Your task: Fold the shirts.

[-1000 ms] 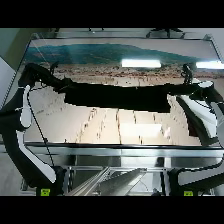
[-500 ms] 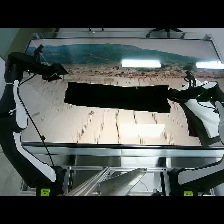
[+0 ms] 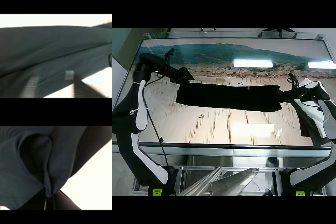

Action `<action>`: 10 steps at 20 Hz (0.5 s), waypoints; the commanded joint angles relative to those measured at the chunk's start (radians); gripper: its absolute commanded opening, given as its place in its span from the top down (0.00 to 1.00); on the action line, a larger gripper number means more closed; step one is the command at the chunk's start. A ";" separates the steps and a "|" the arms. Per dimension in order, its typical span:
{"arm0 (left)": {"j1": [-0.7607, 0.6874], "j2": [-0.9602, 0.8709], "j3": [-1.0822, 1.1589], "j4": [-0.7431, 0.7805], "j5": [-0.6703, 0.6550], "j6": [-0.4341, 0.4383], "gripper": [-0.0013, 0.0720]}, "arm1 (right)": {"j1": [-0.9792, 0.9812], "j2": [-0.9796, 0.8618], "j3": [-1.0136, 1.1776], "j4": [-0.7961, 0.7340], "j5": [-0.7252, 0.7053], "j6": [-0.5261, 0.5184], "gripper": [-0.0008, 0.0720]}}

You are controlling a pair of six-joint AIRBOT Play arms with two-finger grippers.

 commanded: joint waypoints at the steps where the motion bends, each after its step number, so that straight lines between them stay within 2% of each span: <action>1: -0.100 -0.003 -0.003 0.000 -0.084 0.018 0.96 | 0.004 0.019 0.065 0.023 0.065 0.000 0.96; 5: -0.274 -0.069 -0.003 -0.001 -0.187 -0.015 0.96 | 0.005 0.139 0.135 0.047 0.154 0.002 0.96; 10: -0.470 -0.181 -0.003 -0.003 -0.270 -0.028 0.96 | 0.030 0.274 0.199 0.167 0.238 0.002 0.96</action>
